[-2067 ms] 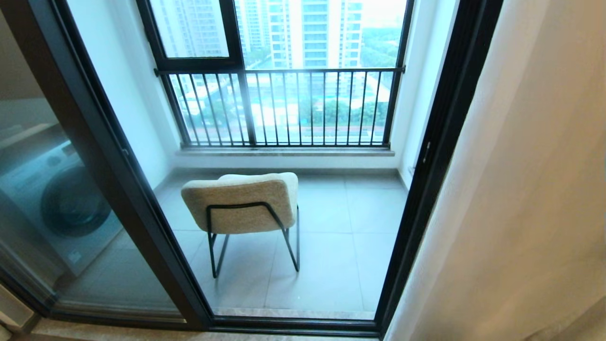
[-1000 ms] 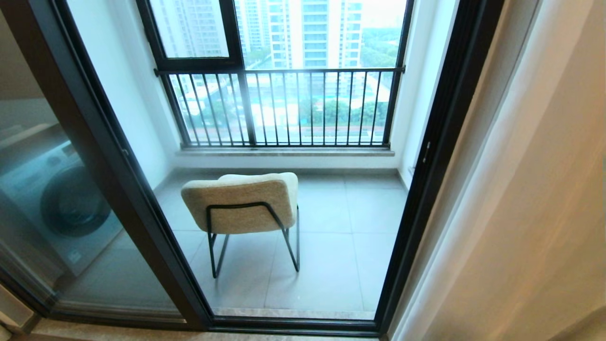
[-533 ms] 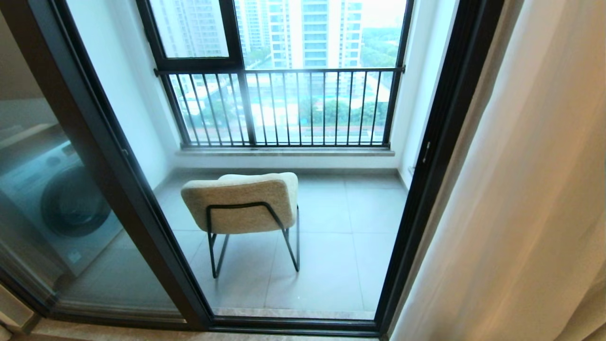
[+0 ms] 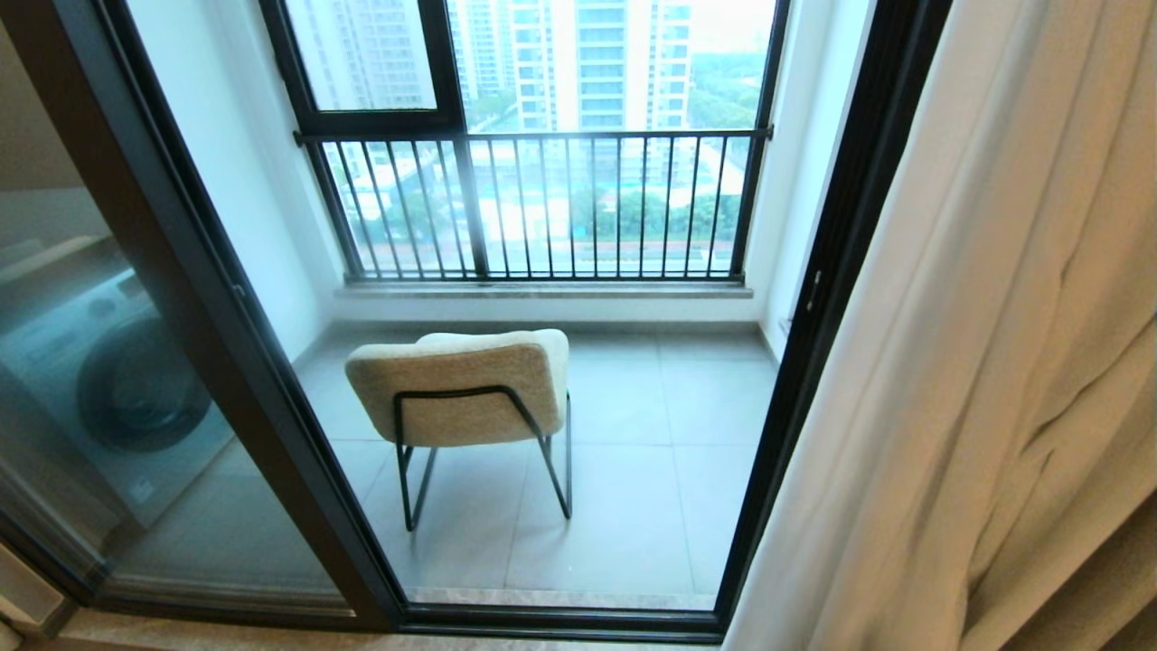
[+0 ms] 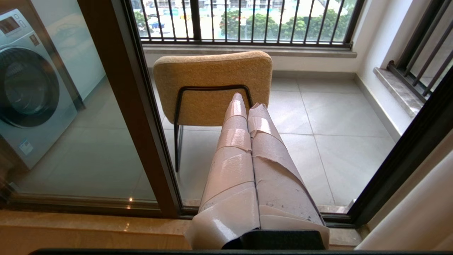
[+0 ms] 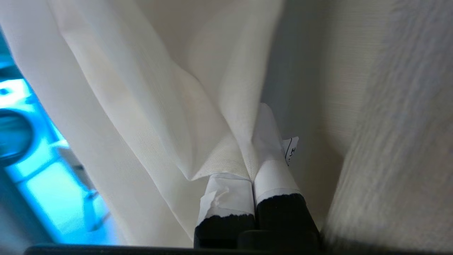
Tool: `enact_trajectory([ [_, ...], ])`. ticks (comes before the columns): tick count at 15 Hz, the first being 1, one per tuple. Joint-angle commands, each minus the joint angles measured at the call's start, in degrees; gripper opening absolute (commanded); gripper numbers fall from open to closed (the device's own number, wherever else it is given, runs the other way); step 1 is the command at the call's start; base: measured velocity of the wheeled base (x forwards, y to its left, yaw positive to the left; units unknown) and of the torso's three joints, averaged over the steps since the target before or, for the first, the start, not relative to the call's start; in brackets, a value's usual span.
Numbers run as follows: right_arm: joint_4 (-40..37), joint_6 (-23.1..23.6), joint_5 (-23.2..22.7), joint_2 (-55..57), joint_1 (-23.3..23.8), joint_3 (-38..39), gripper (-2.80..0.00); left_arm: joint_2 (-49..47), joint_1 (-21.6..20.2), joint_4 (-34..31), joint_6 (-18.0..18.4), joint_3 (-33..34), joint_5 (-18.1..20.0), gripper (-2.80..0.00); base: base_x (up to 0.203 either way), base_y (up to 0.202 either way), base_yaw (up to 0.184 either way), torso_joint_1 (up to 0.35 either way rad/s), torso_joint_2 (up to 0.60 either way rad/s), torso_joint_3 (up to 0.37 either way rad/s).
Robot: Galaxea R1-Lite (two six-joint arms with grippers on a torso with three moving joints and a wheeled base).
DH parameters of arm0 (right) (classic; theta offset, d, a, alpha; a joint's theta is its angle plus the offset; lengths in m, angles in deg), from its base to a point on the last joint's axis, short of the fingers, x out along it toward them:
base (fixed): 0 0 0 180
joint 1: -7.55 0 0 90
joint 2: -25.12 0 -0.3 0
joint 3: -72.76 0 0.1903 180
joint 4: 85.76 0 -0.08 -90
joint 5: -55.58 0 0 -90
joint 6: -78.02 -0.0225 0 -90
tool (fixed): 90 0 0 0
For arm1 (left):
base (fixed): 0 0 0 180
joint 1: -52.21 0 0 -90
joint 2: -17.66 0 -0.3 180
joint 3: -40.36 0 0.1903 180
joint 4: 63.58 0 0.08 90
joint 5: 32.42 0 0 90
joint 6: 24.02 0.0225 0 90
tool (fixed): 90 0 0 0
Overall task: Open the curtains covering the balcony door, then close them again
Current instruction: Pull the inner curtains open on both sides
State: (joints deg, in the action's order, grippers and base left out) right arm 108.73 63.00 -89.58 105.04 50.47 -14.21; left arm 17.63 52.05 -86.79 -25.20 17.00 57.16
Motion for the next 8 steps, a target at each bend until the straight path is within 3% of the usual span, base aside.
enact_trajectory([
  [1, 0.65, -0.21, 0.40, -1.67, -5.74, 1.88, -2.80, 0.02, -0.02, 0.02, -0.05, 0.00, -0.02, -2.80, 0.000, 0.000, 0.000, 0.000, 0.00, 0.000],
  [3, 0.73, -0.19, 0.67, -1.44, -6.36, 2.17, -2.80, 0.02, -0.02, 0.02, -0.05, 0.00, -0.02, -2.80, 0.000, 0.000, 0.000, 0.000, 0.00, 0.000],
  [4, 0.64, -0.27, 0.67, -1.35, -6.36, 2.34, 0.00, 0.02, -0.02, 0.02, -0.05, 0.00, -0.02, -2.80, 0.000, 0.000, 0.000, 0.000, 0.00, 0.000],
  [8, 0.39, -0.45, 0.62, -2.89, -6.36, 6.28, 0.00, 0.02, -0.02, 0.02, -0.05, 0.00, -0.02, -2.80, 0.000, 0.000, 0.000, 0.000, 0.00, 0.000],
])
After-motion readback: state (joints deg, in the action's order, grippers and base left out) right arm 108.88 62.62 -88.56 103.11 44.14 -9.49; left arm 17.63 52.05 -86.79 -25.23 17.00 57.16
